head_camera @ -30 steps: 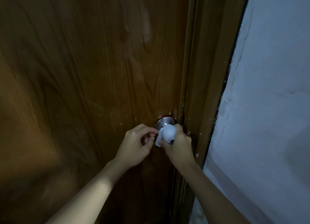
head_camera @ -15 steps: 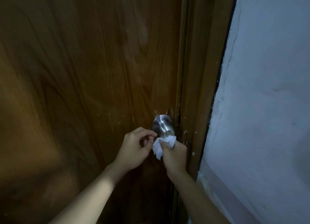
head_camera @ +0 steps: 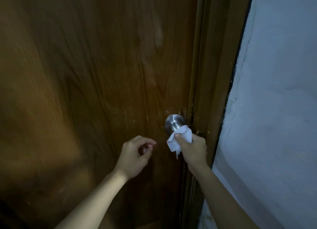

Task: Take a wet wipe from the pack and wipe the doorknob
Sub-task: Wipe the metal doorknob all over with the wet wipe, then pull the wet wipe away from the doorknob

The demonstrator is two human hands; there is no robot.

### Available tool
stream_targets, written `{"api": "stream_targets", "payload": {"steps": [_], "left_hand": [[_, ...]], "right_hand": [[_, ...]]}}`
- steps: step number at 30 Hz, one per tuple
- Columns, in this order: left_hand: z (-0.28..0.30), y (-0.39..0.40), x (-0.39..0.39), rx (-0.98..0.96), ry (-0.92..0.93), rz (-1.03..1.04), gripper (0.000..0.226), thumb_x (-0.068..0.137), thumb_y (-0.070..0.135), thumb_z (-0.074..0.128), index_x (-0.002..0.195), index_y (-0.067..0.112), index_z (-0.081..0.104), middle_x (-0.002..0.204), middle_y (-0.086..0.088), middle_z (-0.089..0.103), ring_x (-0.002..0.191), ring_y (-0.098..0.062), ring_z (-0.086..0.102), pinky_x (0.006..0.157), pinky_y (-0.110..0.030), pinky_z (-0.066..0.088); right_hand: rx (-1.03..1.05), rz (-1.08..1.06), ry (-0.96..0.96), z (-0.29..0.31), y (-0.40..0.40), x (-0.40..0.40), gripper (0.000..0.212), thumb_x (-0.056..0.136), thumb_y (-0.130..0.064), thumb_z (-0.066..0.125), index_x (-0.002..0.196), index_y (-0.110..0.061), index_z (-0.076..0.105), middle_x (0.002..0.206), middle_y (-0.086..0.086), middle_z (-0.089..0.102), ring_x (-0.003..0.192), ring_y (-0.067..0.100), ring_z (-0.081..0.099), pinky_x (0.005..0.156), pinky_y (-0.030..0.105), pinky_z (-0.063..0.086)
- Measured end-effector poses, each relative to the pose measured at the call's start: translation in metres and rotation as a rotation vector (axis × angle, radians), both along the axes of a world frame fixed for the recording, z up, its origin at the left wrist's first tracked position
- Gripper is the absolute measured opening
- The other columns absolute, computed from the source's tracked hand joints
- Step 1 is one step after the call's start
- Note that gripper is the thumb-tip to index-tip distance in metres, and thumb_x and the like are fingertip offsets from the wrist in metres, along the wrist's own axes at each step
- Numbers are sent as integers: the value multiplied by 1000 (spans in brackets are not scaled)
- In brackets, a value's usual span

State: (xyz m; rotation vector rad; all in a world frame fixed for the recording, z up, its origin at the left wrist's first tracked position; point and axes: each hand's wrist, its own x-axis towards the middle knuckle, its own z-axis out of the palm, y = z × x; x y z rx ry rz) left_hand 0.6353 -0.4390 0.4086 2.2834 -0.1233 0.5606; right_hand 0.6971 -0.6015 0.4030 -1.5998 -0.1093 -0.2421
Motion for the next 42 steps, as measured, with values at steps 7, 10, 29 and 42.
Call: {"api": "stream_targets", "payload": {"steps": [7, 10, 29, 42], "left_hand": [[0, -7, -12, 6, 23, -15, 22, 84, 9, 59, 100, 22, 67, 92, 8, 61, 83, -6, 58, 70, -7, 46], [-1, -9, -26, -6, 36, -16, 22, 83, 7, 60, 98, 23, 67, 91, 10, 61, 81, -8, 59, 70, -7, 46], [-1, -68, -165, -185, -90, -94, 21, 85, 15, 59, 105, 20, 66, 96, 15, 62, 91, 1, 59, 69, -4, 45], [-66, -178, -271, -641, 430, -308, 25, 86, 7, 58, 73, 21, 73, 78, -7, 73, 78, -18, 69, 77, -34, 58]], "right_hand": [[95, -100, 160, -3, -4, 6, 14, 83, -14, 65, 78, -1, 69, 69, 9, 67, 63, 20, 63, 55, 25, 49], [10, -225, 84, 4, 0, -4, 14, 85, -10, 60, 78, 0, 68, 67, 8, 63, 61, 21, 60, 44, 19, 43], [235, 392, 322, -8, -32, -194, 26, 89, -22, 55, 105, -5, 66, 106, 16, 68, 100, 25, 65, 92, 37, 51], [259, 63, 293, -64, -147, -348, 30, 80, 8, 59, 107, -6, 58, 91, 17, 68, 71, 19, 66, 59, 24, 53]]}}
